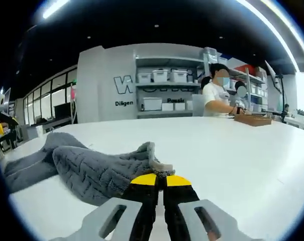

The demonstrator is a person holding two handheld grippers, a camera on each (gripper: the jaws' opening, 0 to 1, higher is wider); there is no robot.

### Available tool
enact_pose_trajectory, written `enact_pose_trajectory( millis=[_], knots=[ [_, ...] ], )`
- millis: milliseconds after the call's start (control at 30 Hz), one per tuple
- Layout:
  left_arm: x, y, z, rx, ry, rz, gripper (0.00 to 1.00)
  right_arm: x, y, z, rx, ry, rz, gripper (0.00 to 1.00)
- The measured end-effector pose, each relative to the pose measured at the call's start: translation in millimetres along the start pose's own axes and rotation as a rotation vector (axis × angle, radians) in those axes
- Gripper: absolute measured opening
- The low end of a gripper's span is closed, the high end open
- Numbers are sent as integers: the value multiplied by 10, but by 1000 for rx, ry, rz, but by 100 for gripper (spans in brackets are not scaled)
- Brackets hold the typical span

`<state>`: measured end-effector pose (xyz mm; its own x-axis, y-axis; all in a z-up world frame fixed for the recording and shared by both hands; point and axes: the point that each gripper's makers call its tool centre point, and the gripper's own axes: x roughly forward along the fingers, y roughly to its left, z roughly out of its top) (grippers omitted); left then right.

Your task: Open the folded towel by lifting each exposed corner and separating the folded layers until the towel lies flat within the target outline without major curled edges

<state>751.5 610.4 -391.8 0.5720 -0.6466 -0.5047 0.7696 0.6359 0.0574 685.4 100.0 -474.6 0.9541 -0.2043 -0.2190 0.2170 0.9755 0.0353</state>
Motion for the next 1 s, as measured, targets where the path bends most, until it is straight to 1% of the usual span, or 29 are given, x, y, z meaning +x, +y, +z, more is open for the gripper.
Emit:
enact_pose_trajectory(
  millis=[67, 167, 333, 467, 533, 700, 767, 833, 867, 900, 933, 1000],
  knots=[
    [-4, 0, -4, 1, 1, 0, 99, -6, -78, -38, 6, 16, -18, 0],
    [-8, 6, -12, 1, 4, 0, 99, -17, -148, -45, 4, 23, -38, 0],
    [-18, 22, -24, 1, 7, 5, 99, -45, -260, -55, -39, 38, -82, 0],
    [-15, 26, -28, 2, 11, 7, 99, 3, -230, -139, -62, 72, -72, 0],
    [-11, 21, -27, 3, 11, 5, 99, 20, -230, -172, -90, 87, -75, 0],
    [-12, 28, -22, 4, 11, 3, 99, 9, -251, -178, -129, 102, -88, 1],
    [-16, 24, -31, 3, 12, 4, 99, -12, -300, -179, -156, 115, -115, 7],
    [-16, 17, -38, 3, 13, 4, 99, -31, -348, -155, -178, 114, -144, 17],
    [-16, 15, -39, 4, 14, 5, 99, -32, -359, -131, -184, 106, -150, 23],
    [-16, 11, -40, 4, 14, 5, 99, -42, -364, -95, -190, 98, -153, 32],
    [-14, 5, -38, 4, 13, 5, 99, -45, -370, -79, -192, 94, -155, 36],
    [-8, -7, -39, 6, 14, 3, 99, -62, -384, -42, -197, 87, -161, 42]
  ],
)
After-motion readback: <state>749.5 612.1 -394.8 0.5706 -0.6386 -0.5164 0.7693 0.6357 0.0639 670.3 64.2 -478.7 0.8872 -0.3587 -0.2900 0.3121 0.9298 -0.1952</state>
